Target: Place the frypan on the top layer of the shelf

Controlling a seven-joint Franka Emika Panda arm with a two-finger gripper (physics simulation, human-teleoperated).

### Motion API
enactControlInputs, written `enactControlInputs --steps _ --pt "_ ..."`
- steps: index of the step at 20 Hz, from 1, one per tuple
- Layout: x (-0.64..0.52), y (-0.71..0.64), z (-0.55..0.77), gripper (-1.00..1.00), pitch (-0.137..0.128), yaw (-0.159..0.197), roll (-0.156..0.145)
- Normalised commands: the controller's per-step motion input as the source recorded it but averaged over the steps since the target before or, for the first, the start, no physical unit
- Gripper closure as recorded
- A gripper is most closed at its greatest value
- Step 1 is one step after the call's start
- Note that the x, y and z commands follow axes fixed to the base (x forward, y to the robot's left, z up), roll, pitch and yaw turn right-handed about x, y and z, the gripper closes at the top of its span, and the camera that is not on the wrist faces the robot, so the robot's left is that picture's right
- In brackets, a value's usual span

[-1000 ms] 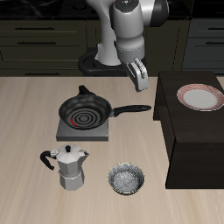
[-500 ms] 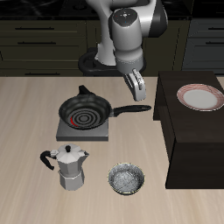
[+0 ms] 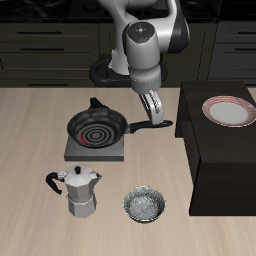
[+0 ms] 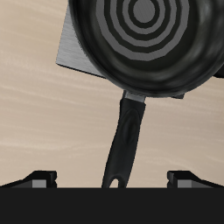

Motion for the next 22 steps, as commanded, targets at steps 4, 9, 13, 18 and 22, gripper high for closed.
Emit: enactControlInputs --steps 4,9,13,18,22 --pt "-0.1 0.02 0.03 -1.0 -0.031 -0.029 0.02" --pt "0.09 -0.09 -0.06 -1.0 -0.003 -0.025 -0.009" --pt "0.1 -0.08 -0.24 -1.0 0.032 -0.008 -0.012" --pt "0.03 -0.02 -0.17 -1.0 0.022 -0.021 0.002" --pt "-0.02 -0.12 -0.11 -1.0 -0.012 -0.019 -0.017"
